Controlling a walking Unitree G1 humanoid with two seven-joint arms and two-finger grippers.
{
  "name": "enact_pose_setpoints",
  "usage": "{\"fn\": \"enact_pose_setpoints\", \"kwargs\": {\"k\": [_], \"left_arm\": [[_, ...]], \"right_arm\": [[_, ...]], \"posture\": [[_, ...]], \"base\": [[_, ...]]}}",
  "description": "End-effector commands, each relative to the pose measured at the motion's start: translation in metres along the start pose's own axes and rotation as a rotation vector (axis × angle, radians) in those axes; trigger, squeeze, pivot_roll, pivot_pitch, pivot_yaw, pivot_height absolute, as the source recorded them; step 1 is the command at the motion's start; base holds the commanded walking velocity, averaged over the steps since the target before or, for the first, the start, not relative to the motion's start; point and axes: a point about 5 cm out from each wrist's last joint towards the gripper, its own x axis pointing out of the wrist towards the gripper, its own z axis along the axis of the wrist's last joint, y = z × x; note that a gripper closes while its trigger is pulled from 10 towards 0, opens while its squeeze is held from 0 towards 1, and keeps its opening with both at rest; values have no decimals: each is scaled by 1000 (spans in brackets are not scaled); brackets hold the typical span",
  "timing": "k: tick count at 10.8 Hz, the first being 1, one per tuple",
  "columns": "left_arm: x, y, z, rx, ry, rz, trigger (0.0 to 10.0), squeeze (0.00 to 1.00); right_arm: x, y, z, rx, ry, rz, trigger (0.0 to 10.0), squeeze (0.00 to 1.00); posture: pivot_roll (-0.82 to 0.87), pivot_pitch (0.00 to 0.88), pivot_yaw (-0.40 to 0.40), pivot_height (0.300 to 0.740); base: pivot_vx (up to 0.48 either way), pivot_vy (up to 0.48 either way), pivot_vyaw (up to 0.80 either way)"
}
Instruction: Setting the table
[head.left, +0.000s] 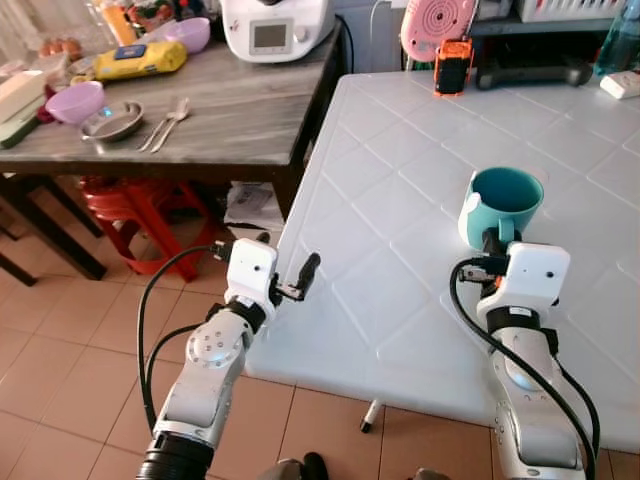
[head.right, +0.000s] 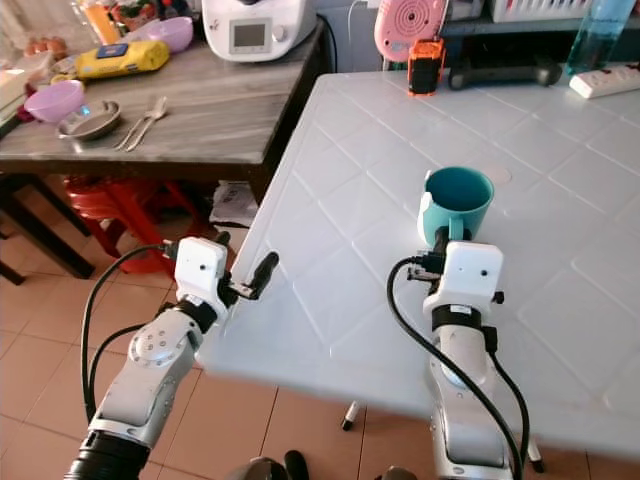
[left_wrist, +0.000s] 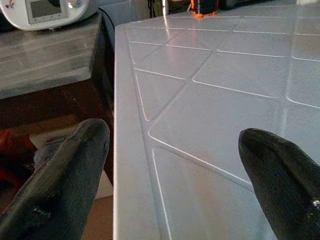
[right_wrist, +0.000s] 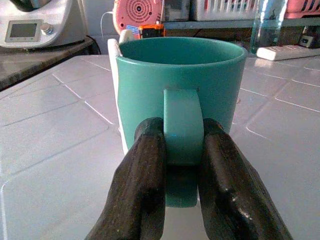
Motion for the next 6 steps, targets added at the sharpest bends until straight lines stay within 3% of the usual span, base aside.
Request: {"fn": "enact_pose_setpoints", "kwargs": {"k": [1,6], "left_arm": [[-1,4,-2,12,18,19,10000,0],[0,3,-3,14,16,11,10000,0]], "right_arm": [[0,2,-2,12,18,-4,10000,0],[5,0,1,19,13,-16,10000,0]], "posture": [[-111,106,175,740],[-114,106,174,740]], "base": [[-277,0,0],[-276,0,0]]}}
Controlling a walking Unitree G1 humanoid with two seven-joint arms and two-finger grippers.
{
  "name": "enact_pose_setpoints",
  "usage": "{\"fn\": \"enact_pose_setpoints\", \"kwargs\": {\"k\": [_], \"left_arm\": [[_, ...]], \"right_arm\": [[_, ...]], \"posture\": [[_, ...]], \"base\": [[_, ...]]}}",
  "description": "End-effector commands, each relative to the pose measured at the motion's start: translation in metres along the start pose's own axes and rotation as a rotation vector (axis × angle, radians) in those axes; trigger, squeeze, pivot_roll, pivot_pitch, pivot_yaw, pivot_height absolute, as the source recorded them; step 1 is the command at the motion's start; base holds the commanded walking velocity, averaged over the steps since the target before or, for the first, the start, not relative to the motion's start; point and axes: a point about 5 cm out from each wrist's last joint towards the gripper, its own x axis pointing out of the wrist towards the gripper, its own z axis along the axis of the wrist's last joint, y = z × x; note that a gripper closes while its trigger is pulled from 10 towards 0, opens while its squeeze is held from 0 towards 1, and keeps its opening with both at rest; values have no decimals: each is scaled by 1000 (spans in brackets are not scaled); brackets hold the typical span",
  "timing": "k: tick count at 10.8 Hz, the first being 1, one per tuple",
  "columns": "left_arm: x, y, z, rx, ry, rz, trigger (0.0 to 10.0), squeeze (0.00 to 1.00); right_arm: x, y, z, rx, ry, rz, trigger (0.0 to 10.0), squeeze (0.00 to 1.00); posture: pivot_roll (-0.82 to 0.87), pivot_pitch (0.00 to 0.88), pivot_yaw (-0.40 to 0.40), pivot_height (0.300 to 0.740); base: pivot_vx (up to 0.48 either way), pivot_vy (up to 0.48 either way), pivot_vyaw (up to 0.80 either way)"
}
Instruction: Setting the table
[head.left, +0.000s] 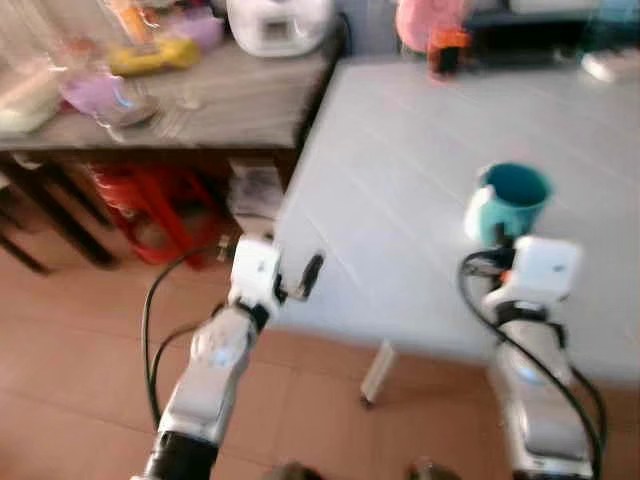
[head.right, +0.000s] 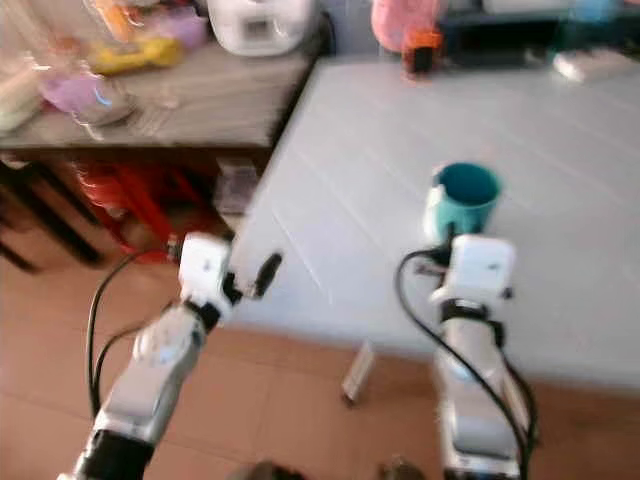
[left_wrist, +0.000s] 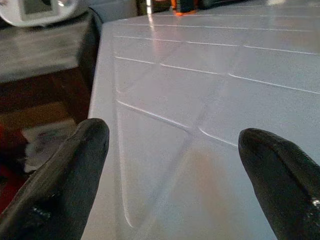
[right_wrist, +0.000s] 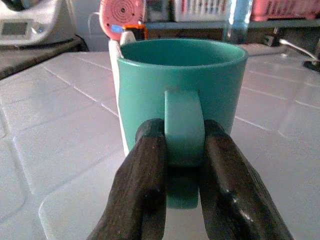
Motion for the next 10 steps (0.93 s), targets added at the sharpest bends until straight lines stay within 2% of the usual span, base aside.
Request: {"fn": "enact_pose_setpoints", "kwargs": {"k": [1,7,9,10], "left_arm": [[-4,7,-3,13,13,26,10000,0],[-2,7,-3,-9,-7,9,10000,0],[-2,6,-3,-10,-8,3,10000,0],[-2,6,-3,-9,-9,1,10000,0]], "right_arm": [[-1,8,0,17,8,17,10000,0],[4,2,0,8,1,-12,10000,0],[4,3,-1,10,6,-11,10000,0],[4,4,-1,11,6,-9,10000,0]], "posture": [[-114,106,175,740],[-118,93,169,740],[-117,92,169,740],[-116,93,170,740]], "base": [[-270,0,0],[0,0,0],[0,0,-581],[0,0,0]]}}
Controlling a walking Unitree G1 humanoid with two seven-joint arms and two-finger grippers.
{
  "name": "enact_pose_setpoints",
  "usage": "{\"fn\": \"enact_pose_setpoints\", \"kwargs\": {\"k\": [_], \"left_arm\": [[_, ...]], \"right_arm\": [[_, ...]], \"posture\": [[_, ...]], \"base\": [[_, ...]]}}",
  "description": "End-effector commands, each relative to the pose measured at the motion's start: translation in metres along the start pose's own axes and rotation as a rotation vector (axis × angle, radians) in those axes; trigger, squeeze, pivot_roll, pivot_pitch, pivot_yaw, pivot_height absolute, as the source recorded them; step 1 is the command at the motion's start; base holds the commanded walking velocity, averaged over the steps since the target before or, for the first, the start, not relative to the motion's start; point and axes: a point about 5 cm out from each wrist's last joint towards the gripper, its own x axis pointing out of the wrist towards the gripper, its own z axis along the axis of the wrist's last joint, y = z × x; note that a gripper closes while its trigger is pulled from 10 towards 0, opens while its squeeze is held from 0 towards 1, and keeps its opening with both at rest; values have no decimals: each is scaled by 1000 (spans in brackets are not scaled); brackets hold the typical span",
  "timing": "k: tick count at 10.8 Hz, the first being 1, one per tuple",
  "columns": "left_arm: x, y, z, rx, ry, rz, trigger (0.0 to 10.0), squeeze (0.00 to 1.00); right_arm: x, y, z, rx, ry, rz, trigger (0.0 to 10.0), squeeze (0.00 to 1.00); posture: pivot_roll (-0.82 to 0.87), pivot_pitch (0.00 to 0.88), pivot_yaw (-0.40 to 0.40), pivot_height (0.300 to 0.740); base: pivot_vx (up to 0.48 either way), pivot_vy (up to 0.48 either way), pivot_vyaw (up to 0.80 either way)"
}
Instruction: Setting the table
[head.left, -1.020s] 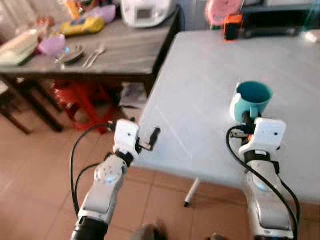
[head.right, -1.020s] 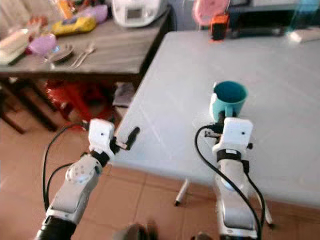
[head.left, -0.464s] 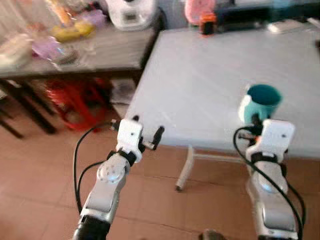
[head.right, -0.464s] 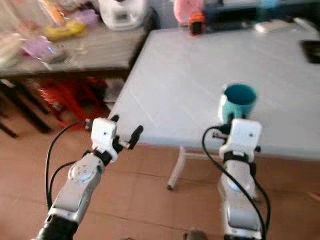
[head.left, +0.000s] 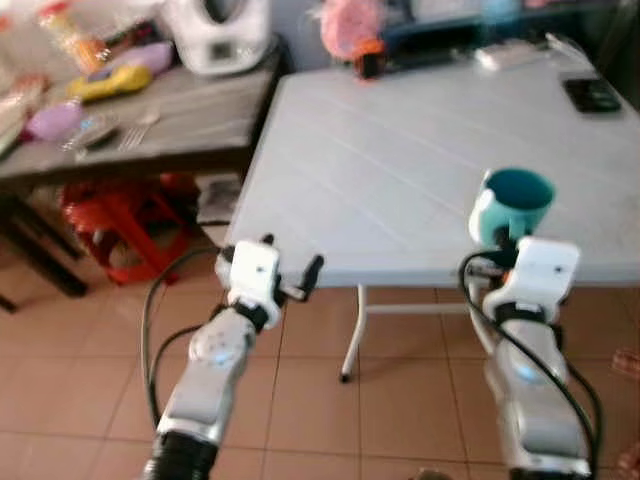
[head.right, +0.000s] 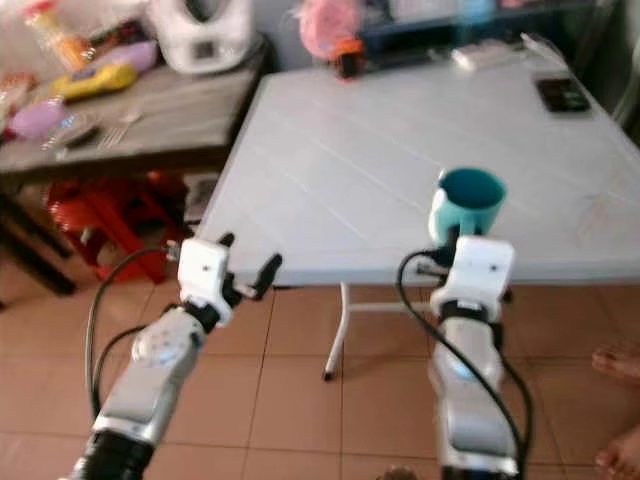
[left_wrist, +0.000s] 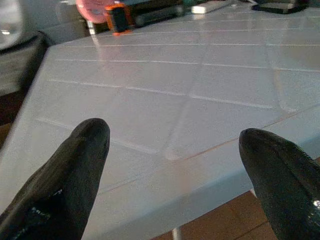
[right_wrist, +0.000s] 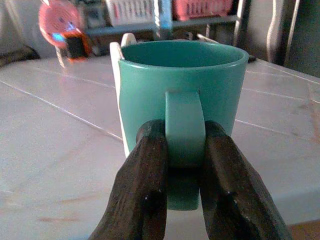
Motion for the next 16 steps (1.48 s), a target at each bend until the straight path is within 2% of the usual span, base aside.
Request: {"fn": "enact_pose_setpoints", "kwargs": {"k": [1,3,12,16], "left_arm": [[-4,9,-2,14,14,26,10000,0],[-5,9,-2,10,12,21,10000,0],[-5,9,-3,2,13,6,10000,0],[-4,9,-1,7,9,2,10000,0]], "right_arm": [[0,9,3,23,-10,22,10000,0],[-1,9,3,21,-9,22,10000,0],[0,11,2,23,-8,22,10000,0],[1,14,2,29,-10,22,10000,0]], "posture": [[-117,93,171,740],[-118,99,172,740],[-116,101,171,740],[-112,97,177,740]], "base": [[0,0,0],[0,0,0],[0,277,0],[0,291,-428]]}}
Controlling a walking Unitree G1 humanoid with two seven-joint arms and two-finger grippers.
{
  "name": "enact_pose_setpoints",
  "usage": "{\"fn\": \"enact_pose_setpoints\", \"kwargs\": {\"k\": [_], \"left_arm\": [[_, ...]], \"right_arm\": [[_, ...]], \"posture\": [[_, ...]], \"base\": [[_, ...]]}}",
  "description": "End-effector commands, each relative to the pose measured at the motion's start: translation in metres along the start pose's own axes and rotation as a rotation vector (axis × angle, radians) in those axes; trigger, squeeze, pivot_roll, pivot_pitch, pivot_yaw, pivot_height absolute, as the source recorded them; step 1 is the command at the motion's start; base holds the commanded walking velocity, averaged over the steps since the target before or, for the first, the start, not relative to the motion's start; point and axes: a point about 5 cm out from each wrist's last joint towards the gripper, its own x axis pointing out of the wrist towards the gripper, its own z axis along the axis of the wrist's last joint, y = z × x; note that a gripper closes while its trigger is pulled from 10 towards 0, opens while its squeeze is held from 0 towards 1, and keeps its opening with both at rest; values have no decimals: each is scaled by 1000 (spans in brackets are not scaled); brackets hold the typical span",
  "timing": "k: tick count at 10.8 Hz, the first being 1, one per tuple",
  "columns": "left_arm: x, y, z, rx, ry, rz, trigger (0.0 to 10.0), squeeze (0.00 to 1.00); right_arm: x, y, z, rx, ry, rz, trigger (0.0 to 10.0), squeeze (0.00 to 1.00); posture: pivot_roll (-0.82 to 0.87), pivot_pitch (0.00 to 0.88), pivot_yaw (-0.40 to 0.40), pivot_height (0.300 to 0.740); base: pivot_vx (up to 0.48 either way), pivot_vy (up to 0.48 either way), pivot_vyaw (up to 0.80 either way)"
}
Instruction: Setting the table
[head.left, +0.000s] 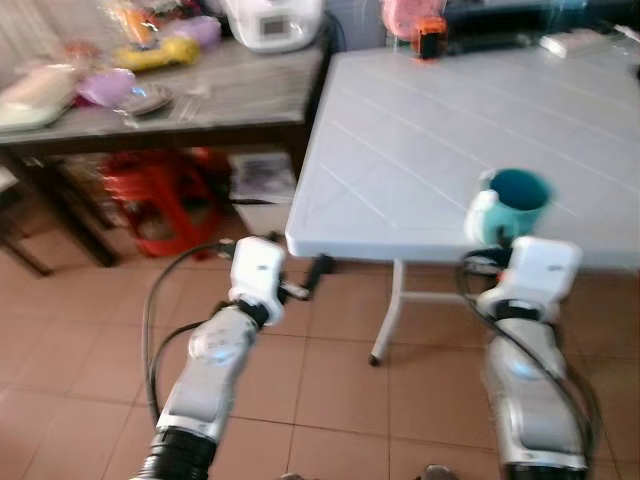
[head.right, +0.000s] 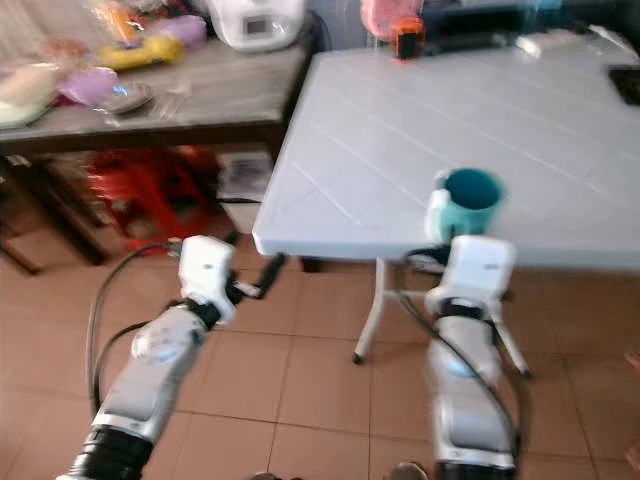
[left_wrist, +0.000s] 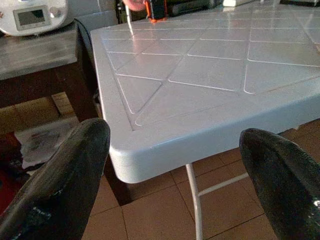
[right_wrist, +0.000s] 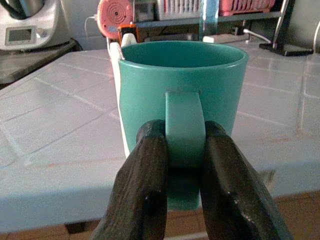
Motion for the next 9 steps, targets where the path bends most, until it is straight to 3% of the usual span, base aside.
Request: {"fn": "enact_pose_setpoints", "kwargs": {"k": [1,9], "left_arm": [[-2,2,-1,-5,6,2,10000,0],[-1,1,0,0,-3,-5,10000,0]], "right_arm": [[1,2,4,2,-21,7,10000,0],[2,2,4,4,-30,4,10000,0]], "posture": [[-112,97,179,740],[-113,95,180,740]], "base": [[0,307,0],[0,404,0]]}}
